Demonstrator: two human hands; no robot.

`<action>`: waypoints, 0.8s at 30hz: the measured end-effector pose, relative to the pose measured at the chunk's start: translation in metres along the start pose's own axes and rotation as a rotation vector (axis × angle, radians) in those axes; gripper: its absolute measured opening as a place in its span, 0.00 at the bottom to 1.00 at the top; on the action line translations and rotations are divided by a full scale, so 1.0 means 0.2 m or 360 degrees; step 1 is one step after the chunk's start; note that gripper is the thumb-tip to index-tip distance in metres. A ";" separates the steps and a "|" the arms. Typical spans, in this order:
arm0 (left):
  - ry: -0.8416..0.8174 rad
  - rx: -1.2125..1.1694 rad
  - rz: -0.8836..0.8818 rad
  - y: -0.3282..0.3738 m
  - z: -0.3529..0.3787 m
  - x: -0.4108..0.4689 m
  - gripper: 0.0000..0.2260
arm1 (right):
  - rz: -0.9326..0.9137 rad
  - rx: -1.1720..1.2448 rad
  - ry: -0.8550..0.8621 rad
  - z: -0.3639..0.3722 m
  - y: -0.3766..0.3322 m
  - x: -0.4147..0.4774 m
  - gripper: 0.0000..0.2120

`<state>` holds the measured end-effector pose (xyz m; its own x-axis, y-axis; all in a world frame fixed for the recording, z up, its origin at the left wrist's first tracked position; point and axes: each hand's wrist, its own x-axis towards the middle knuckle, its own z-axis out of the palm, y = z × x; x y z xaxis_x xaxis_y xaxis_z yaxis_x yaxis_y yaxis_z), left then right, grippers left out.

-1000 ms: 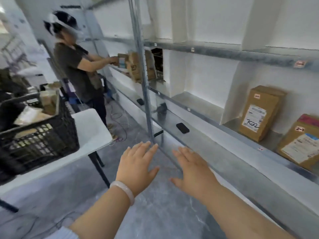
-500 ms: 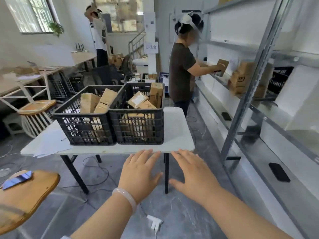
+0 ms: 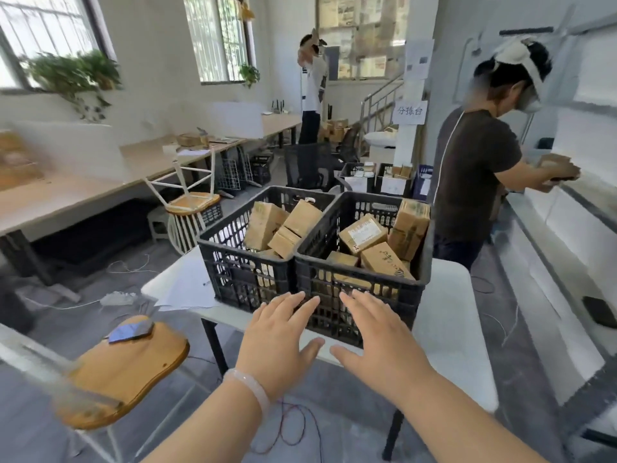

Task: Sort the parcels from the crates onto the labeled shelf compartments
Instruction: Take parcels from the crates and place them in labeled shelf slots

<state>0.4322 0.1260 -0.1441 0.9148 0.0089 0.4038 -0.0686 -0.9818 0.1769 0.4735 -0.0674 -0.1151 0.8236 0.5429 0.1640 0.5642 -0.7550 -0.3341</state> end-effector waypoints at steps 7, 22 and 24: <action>-0.0063 -0.0039 -0.0070 -0.35 0.09 0.28 0.30 | 0.0049 0.0021 -0.0051 0.13 -0.03 0.39 0.38; -0.0158 -0.0084 0.0169 -1.33 0.09 0.94 0.27 | 0.0385 0.0155 0.0201 0.44 -0.49 1.31 0.38; -0.0185 -0.0145 0.0169 -1.38 0.11 0.99 0.28 | 0.0410 0.0132 0.0179 0.46 -0.51 1.36 0.38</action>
<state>0.6414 0.3951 -0.1332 0.9400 -0.1209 0.3190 -0.1980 -0.9548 0.2216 0.6351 0.1911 -0.1222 0.9430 0.2895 0.1640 0.3327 -0.8276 -0.4520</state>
